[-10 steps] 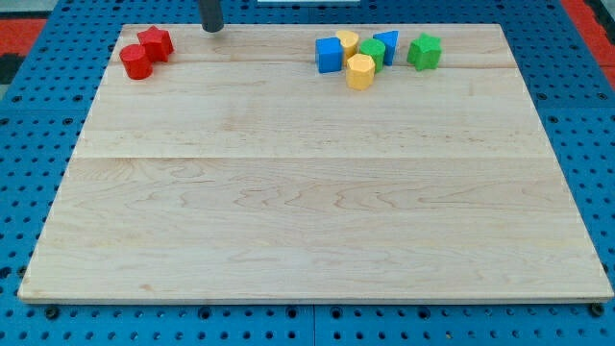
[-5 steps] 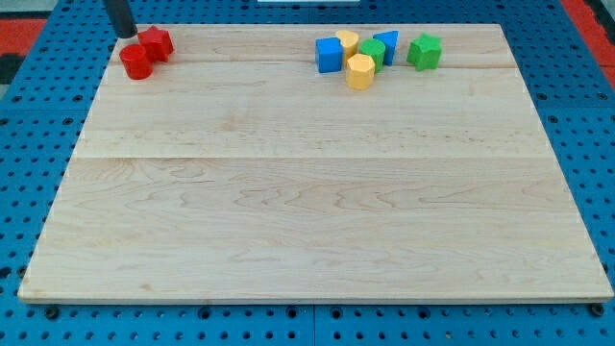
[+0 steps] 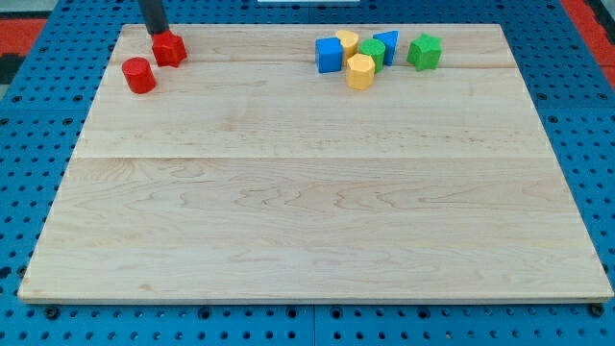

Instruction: Move the red star to the bottom center of the board

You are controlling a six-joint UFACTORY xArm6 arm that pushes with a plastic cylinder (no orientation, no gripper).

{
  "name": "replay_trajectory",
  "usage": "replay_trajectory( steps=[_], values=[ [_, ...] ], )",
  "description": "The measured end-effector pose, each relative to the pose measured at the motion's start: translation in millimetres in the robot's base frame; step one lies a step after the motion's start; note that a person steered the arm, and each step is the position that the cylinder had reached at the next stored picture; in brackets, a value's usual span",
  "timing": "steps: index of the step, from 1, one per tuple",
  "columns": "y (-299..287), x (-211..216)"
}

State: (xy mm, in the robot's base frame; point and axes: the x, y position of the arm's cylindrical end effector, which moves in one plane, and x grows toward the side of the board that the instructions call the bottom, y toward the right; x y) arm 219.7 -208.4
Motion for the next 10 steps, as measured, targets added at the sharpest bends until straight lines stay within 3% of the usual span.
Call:
replay_trajectory(
  steps=[2,5,6,7,8,9,10],
  values=[
    [26.6,88.6],
    [113.7,297.7],
    [146.5,325.9],
    [106.8,296.1],
    [54.6,319.2],
    [53.0,381.8],
    [75.0,395.5]
  ],
)
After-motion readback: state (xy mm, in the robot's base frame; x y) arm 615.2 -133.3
